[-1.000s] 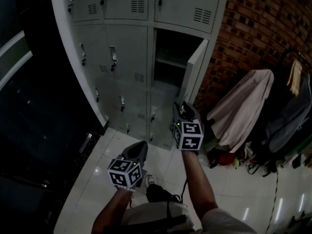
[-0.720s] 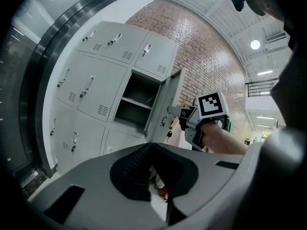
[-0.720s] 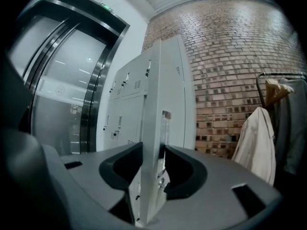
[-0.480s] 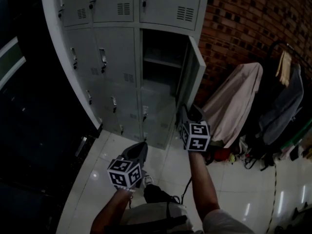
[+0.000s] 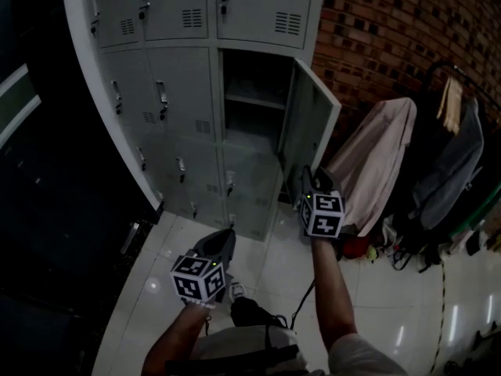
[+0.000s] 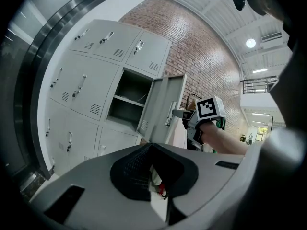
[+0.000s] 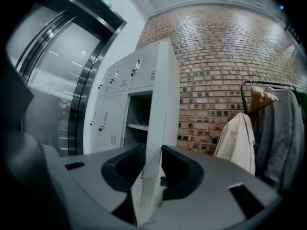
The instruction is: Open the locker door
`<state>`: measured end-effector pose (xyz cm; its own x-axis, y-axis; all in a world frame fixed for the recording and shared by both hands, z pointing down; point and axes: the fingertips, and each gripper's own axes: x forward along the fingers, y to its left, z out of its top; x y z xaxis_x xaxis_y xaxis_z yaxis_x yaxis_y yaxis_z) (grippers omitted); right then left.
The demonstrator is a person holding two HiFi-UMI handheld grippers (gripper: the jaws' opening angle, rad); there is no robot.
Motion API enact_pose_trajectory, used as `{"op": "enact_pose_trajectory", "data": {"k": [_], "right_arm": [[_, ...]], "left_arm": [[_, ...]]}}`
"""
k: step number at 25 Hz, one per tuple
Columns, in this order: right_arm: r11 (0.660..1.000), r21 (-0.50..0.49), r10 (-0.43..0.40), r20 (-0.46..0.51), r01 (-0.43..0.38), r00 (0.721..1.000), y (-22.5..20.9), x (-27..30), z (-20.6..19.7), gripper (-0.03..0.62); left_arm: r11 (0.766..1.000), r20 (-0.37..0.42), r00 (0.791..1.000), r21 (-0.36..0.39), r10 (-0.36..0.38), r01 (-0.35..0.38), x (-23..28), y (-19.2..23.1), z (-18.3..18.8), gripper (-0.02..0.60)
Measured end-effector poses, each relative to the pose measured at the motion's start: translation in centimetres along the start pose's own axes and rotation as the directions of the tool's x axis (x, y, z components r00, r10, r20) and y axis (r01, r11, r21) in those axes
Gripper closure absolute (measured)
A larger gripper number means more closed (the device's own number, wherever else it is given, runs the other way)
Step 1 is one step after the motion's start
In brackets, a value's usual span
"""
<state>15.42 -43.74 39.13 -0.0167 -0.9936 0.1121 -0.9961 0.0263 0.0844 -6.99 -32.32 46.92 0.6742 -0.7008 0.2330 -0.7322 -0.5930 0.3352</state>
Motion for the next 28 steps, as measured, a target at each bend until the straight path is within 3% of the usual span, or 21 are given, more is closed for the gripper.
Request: {"op": "enact_pose_trajectory", "data": {"k": [12,18,22,26,28], "right_arm": [[0.999,-0.009,-0.034,0.01,0.034,0.999,-0.1,-0.8,0.1,0.451],[1.0,0.002,-0.013,0.018,0.013,1.0,0.2,-5.0,1.0,0.418],[0.998,0.023,0.06,-0.001,-0.06,0.998,2.1,-8.5,0.0,0.461],[0.992,0.052,0.116,-0.043,-0.114,0.992,3.8,-11.9,-2.6,0.589],[0.986,0.063,0.156,-0.06,-0.152,0.986,4.8,-13.4,-3.6,0.589]], "left_arm": [[1.0,0.01,1.0,0.005,0.013,-0.013,-1.4,-0.5,0.1,0.584],[0.999,0.042,0.999,-0.022,0.034,-0.033,-3.8,-1.2,0.5,0.583],[0.997,0.075,0.996,-0.061,0.047,-0.042,-5.8,-1.8,0.1,0.584],[0.994,0.08,0.995,-0.096,0.06,-0.052,-8.0,-3.1,-1.3,0.584],[0.993,0.077,0.995,-0.105,0.068,-0.059,-8.8,-3.9,-1.9,0.584]]}}
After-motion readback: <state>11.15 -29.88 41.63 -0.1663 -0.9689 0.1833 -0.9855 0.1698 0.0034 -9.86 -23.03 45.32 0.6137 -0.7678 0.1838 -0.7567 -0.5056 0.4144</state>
